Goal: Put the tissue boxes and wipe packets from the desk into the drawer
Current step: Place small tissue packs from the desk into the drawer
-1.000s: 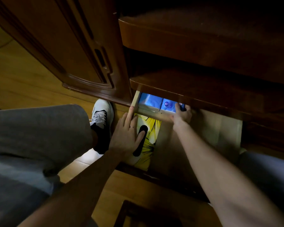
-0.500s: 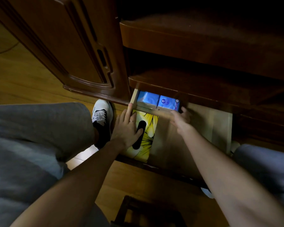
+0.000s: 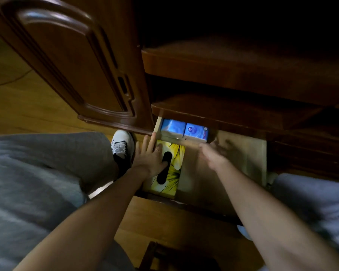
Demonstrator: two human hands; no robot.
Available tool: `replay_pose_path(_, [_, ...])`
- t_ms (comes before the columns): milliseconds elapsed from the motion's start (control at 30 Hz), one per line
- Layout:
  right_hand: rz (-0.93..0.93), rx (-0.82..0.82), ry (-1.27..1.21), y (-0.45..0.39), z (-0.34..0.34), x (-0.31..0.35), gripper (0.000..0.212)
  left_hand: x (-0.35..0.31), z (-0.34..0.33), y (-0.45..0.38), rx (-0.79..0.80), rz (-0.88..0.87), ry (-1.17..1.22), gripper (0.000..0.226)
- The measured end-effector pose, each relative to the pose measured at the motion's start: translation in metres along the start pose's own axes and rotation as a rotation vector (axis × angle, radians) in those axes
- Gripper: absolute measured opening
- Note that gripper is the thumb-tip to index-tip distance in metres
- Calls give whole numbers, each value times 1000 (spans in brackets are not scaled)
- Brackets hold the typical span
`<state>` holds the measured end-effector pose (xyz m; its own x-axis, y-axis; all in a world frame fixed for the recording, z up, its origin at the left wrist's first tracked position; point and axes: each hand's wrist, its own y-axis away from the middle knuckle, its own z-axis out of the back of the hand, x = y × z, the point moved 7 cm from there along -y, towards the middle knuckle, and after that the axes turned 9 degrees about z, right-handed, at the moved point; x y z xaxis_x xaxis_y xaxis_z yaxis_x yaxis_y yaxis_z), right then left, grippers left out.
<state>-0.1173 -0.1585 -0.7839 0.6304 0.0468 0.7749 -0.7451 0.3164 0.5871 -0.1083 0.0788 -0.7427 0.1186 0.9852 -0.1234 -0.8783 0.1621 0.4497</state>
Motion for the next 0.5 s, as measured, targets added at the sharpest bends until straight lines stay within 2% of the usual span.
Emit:
replay_pose_path(100, [161, -19, 184, 36, 28, 38, 81, -9, 41, 12, -121, -53, -49, 76])
replay_pose_path(267, [363, 131, 391, 110, 64, 130, 39, -34, 162, 49, -335, -127, 172, 55])
replay_pose_path(367, [688, 78, 366, 173, 94, 218, 25, -66, 255, 93, -613, -318, 205, 40])
replay_pose_path(500, [1131, -120, 251, 258, 146, 337, 19, -113, 379, 160, -1049, -543, 241, 26])
